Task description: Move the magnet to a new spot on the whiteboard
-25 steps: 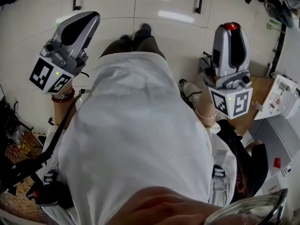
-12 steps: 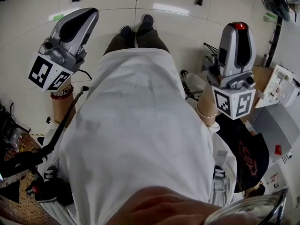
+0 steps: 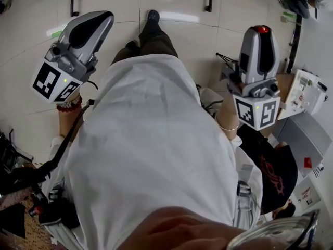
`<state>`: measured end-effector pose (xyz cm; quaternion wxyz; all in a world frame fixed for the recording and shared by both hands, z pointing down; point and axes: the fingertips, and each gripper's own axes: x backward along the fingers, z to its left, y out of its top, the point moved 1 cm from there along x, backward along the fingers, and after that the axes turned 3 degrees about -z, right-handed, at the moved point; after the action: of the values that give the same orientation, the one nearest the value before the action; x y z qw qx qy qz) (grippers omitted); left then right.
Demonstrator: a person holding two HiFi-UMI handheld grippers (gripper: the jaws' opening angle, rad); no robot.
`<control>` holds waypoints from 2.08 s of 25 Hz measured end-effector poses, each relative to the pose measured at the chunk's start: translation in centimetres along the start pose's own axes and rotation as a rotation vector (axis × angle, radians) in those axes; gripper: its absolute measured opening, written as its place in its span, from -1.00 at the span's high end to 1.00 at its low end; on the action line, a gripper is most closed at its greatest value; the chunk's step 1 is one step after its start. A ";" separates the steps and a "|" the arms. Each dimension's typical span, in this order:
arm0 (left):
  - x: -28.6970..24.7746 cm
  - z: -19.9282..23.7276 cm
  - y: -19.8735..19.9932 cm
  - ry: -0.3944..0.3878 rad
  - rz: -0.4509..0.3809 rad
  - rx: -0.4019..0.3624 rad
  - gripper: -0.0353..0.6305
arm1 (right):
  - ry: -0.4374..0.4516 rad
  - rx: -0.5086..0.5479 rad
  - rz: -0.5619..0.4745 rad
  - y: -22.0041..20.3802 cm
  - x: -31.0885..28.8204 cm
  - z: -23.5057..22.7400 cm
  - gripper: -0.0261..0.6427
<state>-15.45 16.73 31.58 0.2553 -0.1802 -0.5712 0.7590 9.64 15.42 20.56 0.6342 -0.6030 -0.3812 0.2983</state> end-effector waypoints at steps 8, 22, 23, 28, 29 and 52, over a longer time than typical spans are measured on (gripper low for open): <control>-9.1 3.9 4.9 0.009 -0.013 -0.137 0.88 | 0.051 -0.003 -0.129 1.4 -7.5 -7.7 0.55; -21.2 10.0 7.0 0.064 -0.037 -0.092 0.88 | 0.066 -0.095 -0.071 -1.8 -15.2 -19.7 0.55; -21.6 10.7 7.0 0.066 -0.027 -0.096 0.88 | 0.068 -0.084 -0.078 -1.6 -15.9 -20.0 0.55; -23.0 13.4 7.2 0.022 0.006 -0.110 0.88 | 0.065 -0.027 -0.113 -0.8 -19.9 -19.6 0.55; -23.1 13.8 7.7 0.005 -0.001 -0.119 0.88 | 0.068 -0.008 -0.114 -0.5 -20.9 -19.2 0.55; -27.0 28.8 12.8 -0.450 0.046 -0.107 0.88 | -0.272 0.205 -0.057 1.9 -42.0 -18.8 0.55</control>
<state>-12.30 -24.40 26.96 0.0946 -0.0327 -0.6488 0.7544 3.37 -29.70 13.77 0.6433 -0.4780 -0.4480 0.3963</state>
